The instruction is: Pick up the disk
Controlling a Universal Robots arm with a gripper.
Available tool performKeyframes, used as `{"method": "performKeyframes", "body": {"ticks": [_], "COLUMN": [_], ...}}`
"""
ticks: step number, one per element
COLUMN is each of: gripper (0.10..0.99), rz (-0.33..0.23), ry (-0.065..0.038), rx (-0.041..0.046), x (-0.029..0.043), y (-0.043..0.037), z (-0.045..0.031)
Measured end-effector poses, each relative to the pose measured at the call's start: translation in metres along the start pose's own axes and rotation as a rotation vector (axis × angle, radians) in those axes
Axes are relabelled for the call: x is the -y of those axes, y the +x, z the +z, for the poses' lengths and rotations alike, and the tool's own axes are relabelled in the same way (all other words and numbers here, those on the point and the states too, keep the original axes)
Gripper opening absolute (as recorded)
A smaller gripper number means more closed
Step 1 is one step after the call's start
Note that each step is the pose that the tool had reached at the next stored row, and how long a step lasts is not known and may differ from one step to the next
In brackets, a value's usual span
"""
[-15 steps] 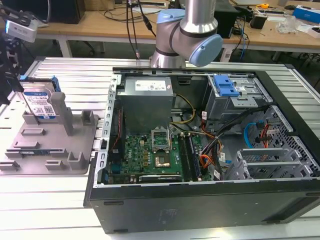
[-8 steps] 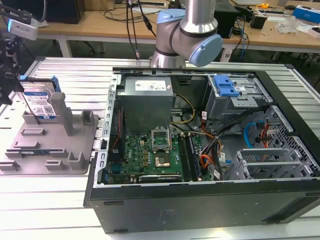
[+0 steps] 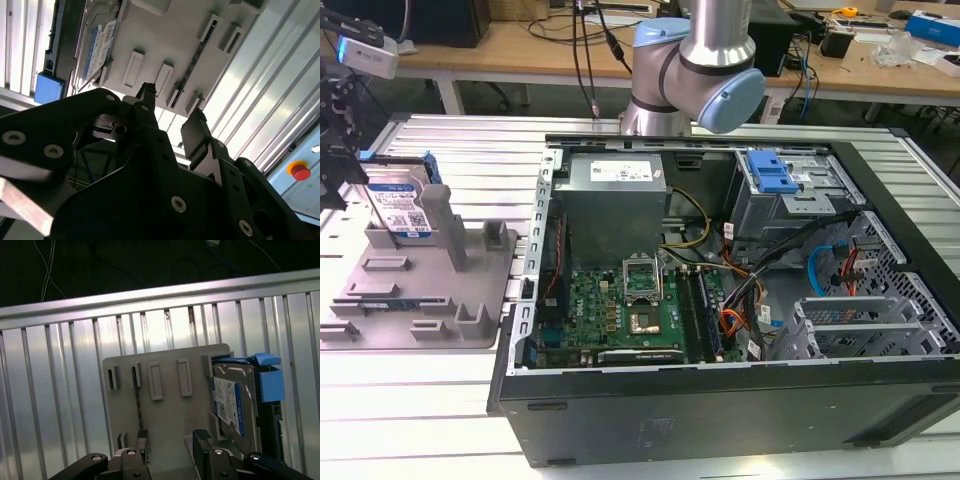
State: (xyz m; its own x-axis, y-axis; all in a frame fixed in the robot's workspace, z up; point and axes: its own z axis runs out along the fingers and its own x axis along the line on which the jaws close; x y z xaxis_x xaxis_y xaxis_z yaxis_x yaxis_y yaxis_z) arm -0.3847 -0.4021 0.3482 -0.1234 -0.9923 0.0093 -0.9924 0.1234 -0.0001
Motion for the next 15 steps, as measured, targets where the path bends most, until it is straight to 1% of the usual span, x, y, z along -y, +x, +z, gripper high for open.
{"method": "performKeyframes", "body": {"ticks": [4,8,13,14,15], "gripper": [0.482,0.482,0.482,0.482,0.482], "rz": [0.000,0.000,-0.003,-0.005,-0.006], "ry": [0.000,0.001,0.001,0.002,0.002], "rx": [-0.0003,-0.0066,-0.0123,-0.0135,-0.0142], "x": [-0.0011,-0.0067,-0.0178,-0.0206,-0.0222], "y": [-0.0015,-0.0156,-0.0341,-0.0390,-0.0417], "z": [0.0000,-0.0001,-0.0003,-0.0003,-0.0004]}}
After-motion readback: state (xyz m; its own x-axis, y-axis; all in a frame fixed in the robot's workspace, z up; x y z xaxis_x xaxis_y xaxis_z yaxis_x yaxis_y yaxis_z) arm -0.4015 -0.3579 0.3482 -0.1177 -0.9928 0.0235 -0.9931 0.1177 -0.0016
